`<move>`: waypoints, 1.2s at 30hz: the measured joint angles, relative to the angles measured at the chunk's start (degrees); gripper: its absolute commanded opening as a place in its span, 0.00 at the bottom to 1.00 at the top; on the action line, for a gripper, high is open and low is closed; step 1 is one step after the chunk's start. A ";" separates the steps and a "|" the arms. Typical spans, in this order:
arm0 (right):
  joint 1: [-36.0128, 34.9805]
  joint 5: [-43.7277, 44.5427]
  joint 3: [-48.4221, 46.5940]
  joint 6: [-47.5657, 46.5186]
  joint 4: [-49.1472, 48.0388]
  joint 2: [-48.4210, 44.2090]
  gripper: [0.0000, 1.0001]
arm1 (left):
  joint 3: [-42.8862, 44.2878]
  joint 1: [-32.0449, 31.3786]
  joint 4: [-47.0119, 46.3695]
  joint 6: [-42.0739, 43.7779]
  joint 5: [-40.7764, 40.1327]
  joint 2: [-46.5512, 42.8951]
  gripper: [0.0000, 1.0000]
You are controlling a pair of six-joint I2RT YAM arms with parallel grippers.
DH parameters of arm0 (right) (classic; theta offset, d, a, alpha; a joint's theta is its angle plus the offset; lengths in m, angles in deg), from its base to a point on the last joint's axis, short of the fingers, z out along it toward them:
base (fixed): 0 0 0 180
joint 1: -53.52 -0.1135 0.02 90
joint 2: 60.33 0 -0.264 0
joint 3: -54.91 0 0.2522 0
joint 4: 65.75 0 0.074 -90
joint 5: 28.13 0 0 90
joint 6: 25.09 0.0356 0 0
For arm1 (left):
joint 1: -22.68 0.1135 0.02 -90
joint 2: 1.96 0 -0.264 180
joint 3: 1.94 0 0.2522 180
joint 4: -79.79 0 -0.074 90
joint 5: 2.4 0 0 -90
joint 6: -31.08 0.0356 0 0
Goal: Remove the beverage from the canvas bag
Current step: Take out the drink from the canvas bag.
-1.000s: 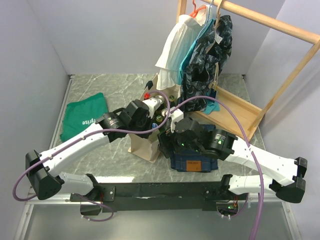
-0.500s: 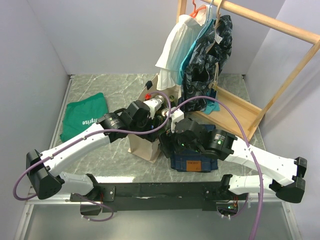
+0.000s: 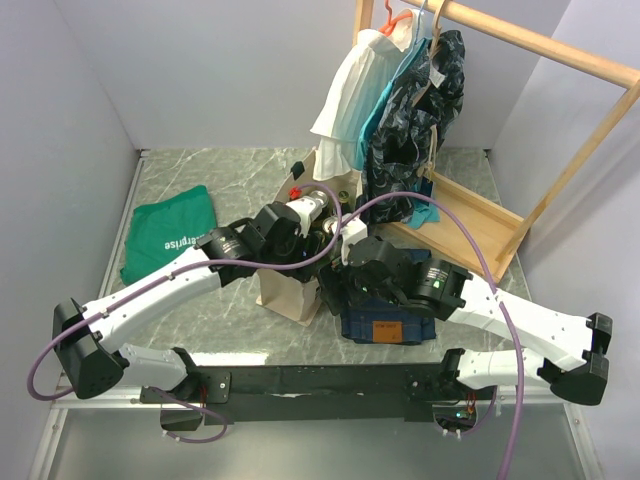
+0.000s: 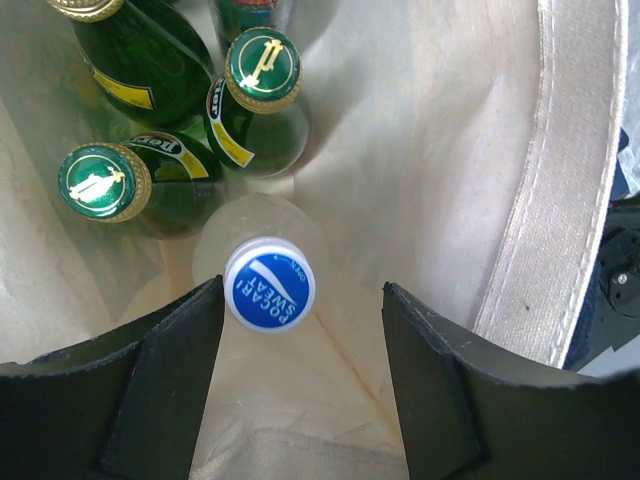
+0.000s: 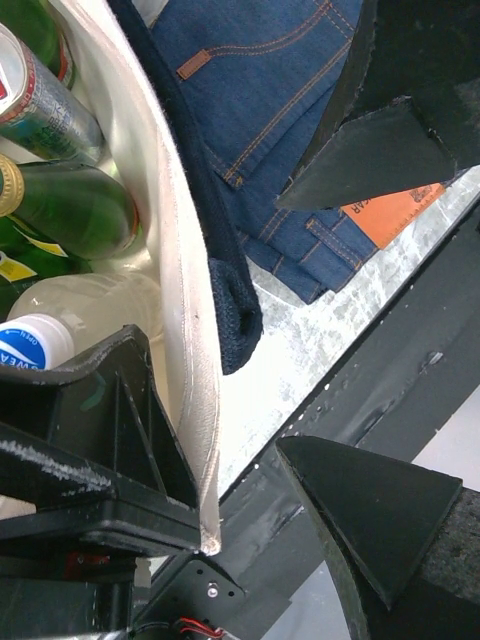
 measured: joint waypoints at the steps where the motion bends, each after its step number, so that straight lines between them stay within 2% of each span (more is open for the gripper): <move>1: 0.00 0.00 0.00 -0.02 0.00 0.00 1.00 | -0.17 0.00 -0.28 -0.07 -0.11 0.00 0.70; 3: 0.00 0.00 0.00 -0.02 -0.02 0.02 1.00 | -0.42 0.00 -0.79 -0.20 -0.37 0.00 0.68; 9: 0.00 0.09 0.00 -0.17 0.00 0.24 1.00 | -0.83 -0.02 -2.25 -0.57 -0.92 -0.02 0.49; 10: 0.00 0.11 0.00 -0.20 -0.02 0.24 1.00 | -0.90 -0.04 -2.54 -0.48 -1.05 -0.02 0.43; 12: 0.00 0.17 0.00 -0.20 0.00 0.24 1.00 | -0.98 -0.04 -2.78 -0.52 -1.18 -0.02 0.40; 13: 0.00 0.20 0.00 -0.22 0.00 0.24 0.99 | -1.01 -0.04 -2.89 -0.50 -1.36 -0.02 0.34; 17: 0.00 0.42 0.00 -0.22 -0.02 0.24 0.99 | -1.11 -0.04 -3.13 -0.50 -1.62 -0.02 0.29; 24: 0.00 1.01 0.07 -0.22 -0.04 0.24 1.00 | -1.09 -0.04 -3.13 -0.50 -1.88 -0.07 0.01; 36: 0.00 2.67 0.09 -0.17 -0.02 0.07 1.00 | -0.52 -0.07 -1.53 -0.48 -2.47 -0.24 0.01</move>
